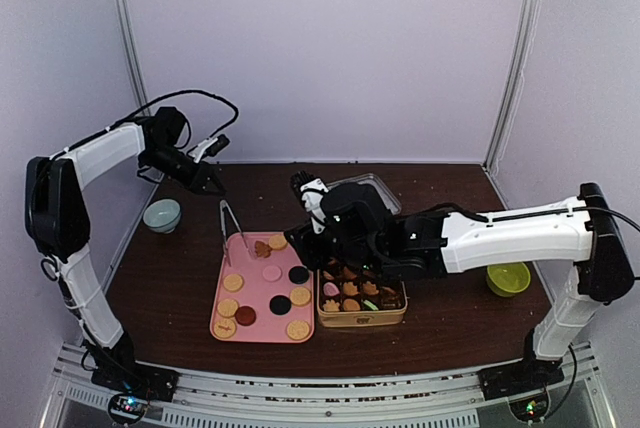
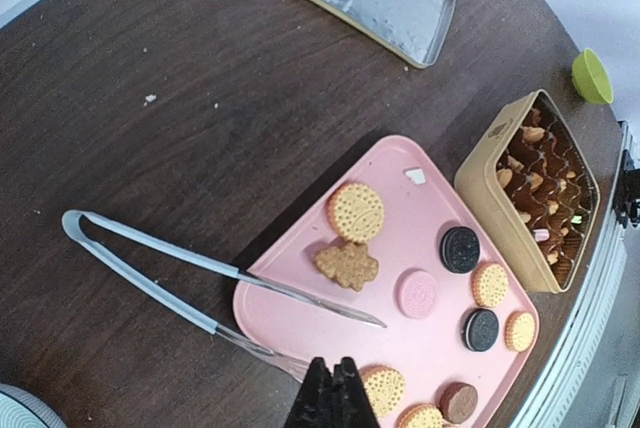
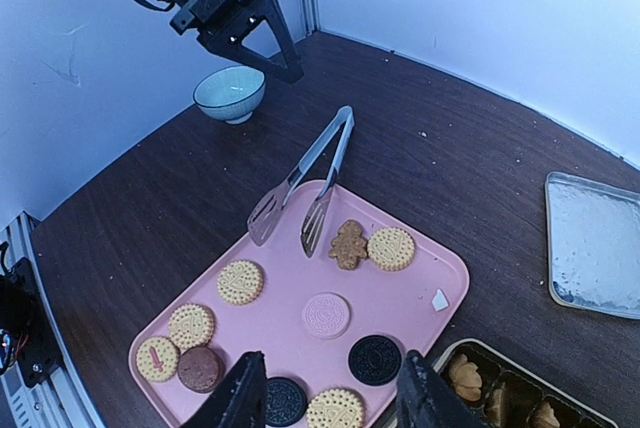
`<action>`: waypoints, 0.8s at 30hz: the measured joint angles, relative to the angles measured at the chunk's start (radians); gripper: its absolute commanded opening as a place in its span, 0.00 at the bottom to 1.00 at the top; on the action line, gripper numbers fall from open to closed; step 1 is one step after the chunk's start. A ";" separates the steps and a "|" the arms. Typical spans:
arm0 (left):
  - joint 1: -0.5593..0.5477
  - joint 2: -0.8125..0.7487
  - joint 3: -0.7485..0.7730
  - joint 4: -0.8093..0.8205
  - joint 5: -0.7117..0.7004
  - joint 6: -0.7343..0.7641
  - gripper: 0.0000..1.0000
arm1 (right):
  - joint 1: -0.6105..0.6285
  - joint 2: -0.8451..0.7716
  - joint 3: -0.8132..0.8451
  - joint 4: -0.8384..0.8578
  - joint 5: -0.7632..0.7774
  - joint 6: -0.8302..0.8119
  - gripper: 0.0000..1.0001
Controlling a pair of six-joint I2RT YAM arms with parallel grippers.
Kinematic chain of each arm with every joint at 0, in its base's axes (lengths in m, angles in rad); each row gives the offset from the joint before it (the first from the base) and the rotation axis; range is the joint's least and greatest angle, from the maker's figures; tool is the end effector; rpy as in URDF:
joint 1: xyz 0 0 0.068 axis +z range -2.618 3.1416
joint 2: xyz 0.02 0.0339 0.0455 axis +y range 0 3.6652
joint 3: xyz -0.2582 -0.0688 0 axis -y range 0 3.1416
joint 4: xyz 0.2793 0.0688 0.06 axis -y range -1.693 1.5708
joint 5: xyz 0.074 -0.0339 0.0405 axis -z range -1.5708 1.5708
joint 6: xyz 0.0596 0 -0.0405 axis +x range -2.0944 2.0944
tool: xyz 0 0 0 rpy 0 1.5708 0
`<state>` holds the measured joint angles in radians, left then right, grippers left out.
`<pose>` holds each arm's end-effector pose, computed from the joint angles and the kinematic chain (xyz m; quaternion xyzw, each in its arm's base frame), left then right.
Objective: Pack the cookies
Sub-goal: Pick up the clamp at the center of the board.
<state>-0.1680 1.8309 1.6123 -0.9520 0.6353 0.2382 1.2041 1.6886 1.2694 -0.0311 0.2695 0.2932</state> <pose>0.4078 -0.1050 0.2487 0.2486 0.8994 -0.2993 0.1994 0.1755 0.4127 0.2538 -0.3051 0.7853 0.2750 0.4632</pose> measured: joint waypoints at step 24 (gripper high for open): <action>-0.049 0.232 -0.129 0.083 -0.275 -0.253 0.33 | -0.003 -0.041 -0.033 -0.035 -0.009 0.018 0.52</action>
<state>-0.2169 2.0628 1.4834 -0.8688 0.3599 -0.0143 1.2011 1.6474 1.2362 -0.0666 0.2607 0.3111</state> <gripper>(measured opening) 0.357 0.518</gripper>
